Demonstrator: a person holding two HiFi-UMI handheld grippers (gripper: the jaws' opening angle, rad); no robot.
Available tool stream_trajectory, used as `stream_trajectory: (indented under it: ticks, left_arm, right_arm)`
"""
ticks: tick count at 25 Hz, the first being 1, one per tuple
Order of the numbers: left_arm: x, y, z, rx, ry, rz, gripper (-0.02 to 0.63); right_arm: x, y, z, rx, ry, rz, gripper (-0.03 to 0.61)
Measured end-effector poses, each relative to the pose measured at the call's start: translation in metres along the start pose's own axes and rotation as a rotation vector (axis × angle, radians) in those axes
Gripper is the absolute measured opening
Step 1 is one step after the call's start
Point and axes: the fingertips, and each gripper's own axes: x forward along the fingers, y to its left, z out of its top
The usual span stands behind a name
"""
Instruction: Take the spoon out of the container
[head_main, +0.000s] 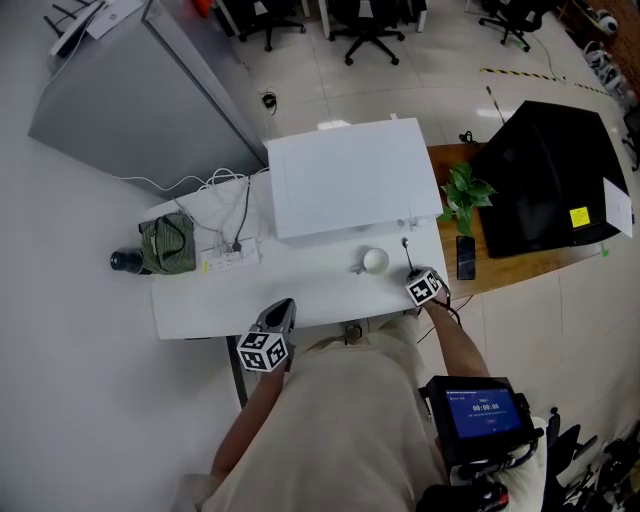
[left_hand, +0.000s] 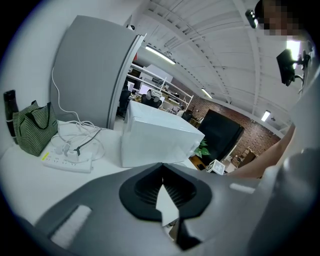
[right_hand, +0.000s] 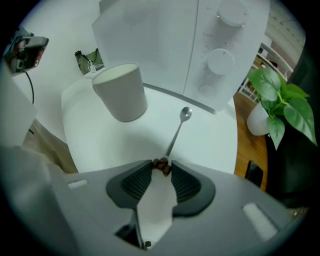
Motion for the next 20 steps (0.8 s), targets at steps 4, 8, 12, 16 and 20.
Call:
stream_trajectory:
  ticks: [4,8,12,16,20]
  left_arm:
    - [-0.005,0.006,-0.003,-0.008,0.001,0.013,0.0]
    - [0.0,0.011,-0.004,-0.023,0.003,0.019,0.0]
    - [0.011,0.0,0.002,-0.013,-0.005,-0.007,0.0]
    - [0.018,-0.025,0.011,-0.027,-0.012,-0.031,0.0]
    - [0.029,-0.022,0.006,-0.048,0.017,-0.037,0.0]
  right_arm:
    - [0.002,-0.001,0.001,0.006,0.0,-0.001,0.127]
    - [-0.001,-0.01,-0.004,0.073,-0.001,-0.02,0.199]
    - [-0.027,-0.012,0.004,0.146,-0.127,-0.04,0.199]
    - [-0.083,0.0,0.019,0.223,-0.284,-0.004,0.199]
    - [-0.115,0.028,0.053,0.264,-0.424,0.058,0.193]
